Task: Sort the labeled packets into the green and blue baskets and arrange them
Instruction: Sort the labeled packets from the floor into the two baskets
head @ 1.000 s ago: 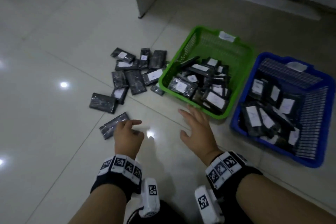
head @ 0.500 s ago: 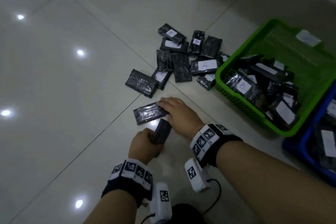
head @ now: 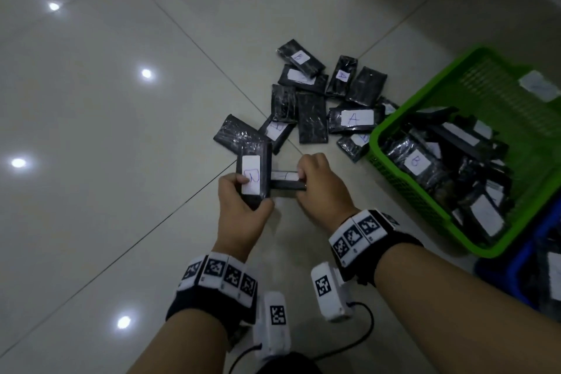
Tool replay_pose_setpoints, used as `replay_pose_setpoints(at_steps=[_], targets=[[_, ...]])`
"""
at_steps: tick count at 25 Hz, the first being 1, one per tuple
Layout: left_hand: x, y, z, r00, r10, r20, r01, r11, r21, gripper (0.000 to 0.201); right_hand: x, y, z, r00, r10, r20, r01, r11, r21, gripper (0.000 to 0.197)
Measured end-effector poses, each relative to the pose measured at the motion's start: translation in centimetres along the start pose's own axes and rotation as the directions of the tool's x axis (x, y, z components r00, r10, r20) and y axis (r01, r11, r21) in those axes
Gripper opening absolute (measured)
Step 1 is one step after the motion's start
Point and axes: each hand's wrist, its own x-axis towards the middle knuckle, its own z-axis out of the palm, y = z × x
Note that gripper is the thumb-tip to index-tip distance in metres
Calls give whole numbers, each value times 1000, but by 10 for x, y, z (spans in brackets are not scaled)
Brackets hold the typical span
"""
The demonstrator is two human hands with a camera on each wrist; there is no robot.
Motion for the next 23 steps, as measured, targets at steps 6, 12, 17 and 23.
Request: replay_pose_setpoints(at_steps=[6,12,17,23], targets=[[-1,38,38,995,88,-55,-96,979,-178,68,-21,29,-37,970,55,-236,23,949,315,34],[-2,63,72,989,149,-4,-147,967,-206,72,-39,50,-71,882,118,-457,97,902,420,14],[-4,79,111,980,175,95,-150,962,-228,74,-51,74,-108,778,230,-584,58,901,431,16],[-7,106,180,912,299,281,-324,945,46,68,-65,136,-152,654,475,-589,-174,852,494,20]])
